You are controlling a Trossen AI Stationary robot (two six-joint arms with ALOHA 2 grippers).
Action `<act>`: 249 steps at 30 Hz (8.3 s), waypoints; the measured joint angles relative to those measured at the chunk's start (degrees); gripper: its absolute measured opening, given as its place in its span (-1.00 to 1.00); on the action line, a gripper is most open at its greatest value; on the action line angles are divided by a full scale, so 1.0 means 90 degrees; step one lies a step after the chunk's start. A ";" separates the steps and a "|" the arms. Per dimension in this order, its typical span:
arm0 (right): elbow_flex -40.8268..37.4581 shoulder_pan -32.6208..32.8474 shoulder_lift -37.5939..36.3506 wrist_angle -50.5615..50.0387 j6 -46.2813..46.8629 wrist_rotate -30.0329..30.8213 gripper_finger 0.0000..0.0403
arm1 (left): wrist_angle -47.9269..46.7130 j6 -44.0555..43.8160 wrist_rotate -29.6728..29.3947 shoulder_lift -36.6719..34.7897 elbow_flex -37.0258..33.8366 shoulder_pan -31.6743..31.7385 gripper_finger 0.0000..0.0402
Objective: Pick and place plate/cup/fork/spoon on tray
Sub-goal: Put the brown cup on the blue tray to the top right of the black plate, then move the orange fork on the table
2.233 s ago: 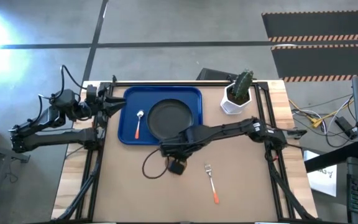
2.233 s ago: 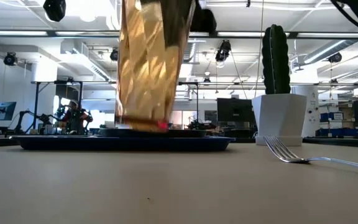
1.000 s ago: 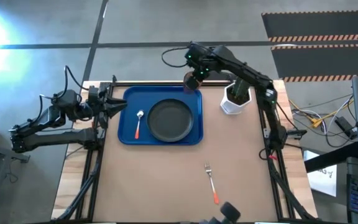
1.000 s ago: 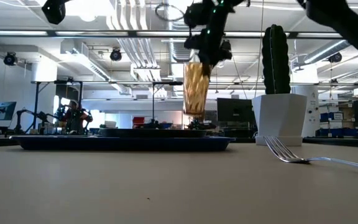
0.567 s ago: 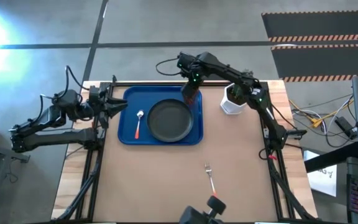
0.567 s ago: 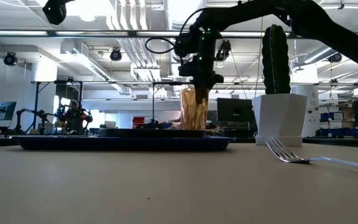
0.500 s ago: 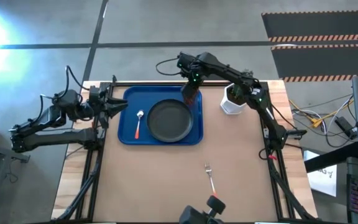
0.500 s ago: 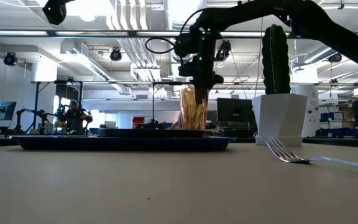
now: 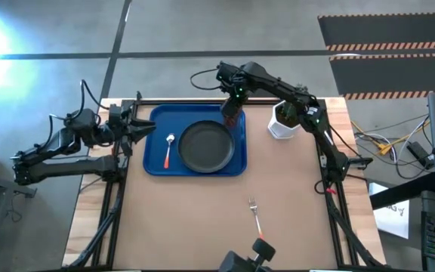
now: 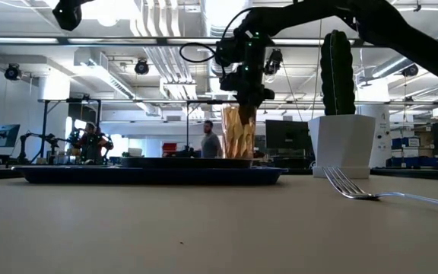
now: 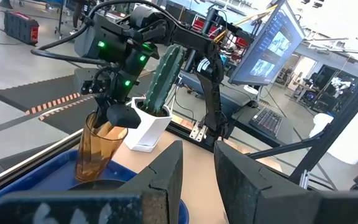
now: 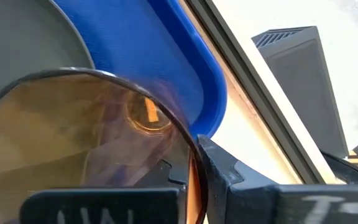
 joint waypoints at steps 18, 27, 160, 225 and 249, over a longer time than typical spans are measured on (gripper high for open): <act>0.0000 -0.0012 -0.0005 0.0029 -0.0047 0.0004 -0.55 | 0.0007 0.0000 0.0000 0.0013 0.0000 -0.0002 -0.63; -0.0240 -0.0131 -0.0007 0.0143 0.0075 -0.0416 -0.57 | 0.0006 0.0000 0.0000 0.0013 0.0000 -0.0002 -0.63; -0.5727 0.7031 -0.1360 0.3958 1.0930 -0.0684 -0.23 | -0.0057 0.0022 0.0818 -0.0185 0.0002 0.0002 -0.63; -0.5639 0.6649 -0.1336 0.3597 1.0223 -0.0209 -0.94 | -0.0356 0.0005 0.0809 -0.0254 0.0017 0.0000 -0.63; -0.3015 0.4325 -0.1280 0.6671 0.4941 0.2105 -0.95 | -0.0358 0.0029 0.0811 -0.0254 0.0010 0.0000 -0.63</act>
